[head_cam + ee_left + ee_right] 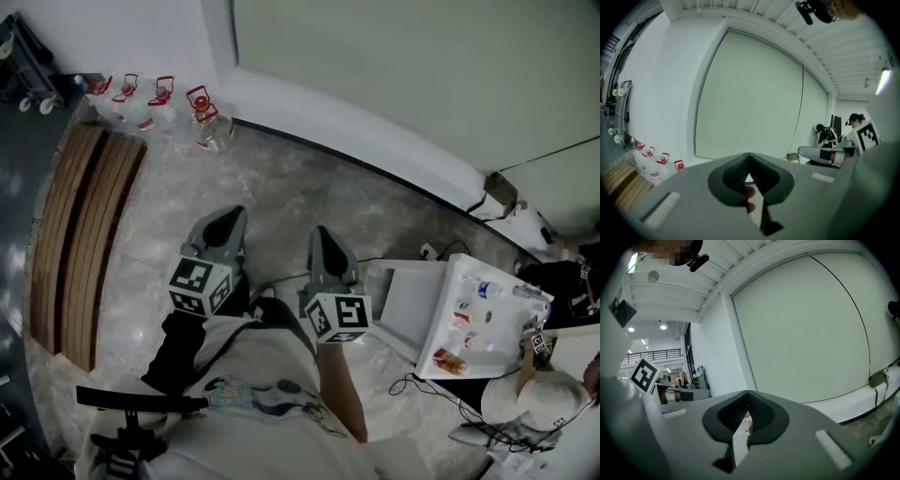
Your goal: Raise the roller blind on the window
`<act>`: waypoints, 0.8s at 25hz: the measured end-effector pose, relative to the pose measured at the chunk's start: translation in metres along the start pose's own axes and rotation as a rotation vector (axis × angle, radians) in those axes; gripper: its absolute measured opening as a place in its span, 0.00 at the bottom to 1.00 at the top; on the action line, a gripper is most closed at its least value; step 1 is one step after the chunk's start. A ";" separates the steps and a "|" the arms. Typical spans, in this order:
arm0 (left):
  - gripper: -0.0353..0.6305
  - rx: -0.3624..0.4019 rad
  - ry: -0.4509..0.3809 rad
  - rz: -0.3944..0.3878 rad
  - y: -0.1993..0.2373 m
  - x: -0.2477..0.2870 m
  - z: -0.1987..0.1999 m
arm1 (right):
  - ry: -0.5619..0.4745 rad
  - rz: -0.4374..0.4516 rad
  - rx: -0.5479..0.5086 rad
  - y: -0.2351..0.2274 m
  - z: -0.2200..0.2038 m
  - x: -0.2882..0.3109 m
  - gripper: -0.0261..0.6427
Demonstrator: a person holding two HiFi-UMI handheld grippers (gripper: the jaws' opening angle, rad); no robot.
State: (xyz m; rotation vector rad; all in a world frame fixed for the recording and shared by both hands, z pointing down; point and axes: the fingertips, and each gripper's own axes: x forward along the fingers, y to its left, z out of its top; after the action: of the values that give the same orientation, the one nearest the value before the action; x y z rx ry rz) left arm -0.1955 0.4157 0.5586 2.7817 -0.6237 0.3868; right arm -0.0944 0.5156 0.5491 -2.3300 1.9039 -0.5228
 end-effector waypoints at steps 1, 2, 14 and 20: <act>0.05 0.003 -0.002 0.003 -0.001 0.004 0.000 | 0.001 0.000 0.006 -0.004 -0.003 0.000 0.04; 0.05 0.006 -0.005 0.002 -0.002 0.009 0.000 | 0.001 0.000 0.010 -0.008 -0.004 0.001 0.04; 0.05 0.010 -0.059 -0.077 0.052 0.121 0.061 | -0.021 -0.073 -0.016 -0.047 0.038 0.098 0.04; 0.05 -0.041 -0.057 -0.075 0.132 0.171 0.080 | -0.011 -0.062 -0.026 -0.039 0.053 0.196 0.04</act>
State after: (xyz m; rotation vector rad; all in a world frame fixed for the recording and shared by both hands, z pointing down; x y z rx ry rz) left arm -0.0889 0.2114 0.5638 2.7755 -0.5312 0.2766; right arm -0.0090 0.3270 0.5507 -2.4096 1.8504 -0.4930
